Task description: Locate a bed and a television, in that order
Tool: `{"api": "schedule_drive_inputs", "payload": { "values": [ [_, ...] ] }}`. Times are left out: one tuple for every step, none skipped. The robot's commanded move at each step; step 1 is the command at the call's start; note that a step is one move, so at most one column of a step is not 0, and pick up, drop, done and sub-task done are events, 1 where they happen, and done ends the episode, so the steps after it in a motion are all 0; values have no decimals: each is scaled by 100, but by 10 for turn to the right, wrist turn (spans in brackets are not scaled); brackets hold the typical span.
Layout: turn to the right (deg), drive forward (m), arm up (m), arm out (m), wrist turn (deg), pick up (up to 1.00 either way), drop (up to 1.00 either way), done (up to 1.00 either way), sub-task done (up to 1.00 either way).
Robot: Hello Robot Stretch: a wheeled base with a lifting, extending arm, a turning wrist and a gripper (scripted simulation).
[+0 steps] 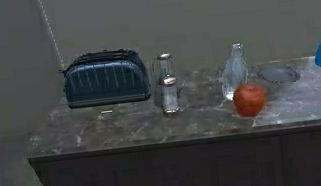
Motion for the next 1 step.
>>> {"api": "schedule_drive_inputs", "payload": {
  "values": [
    [450,0,0,0,0,0,0,0,0]
  ]
}}
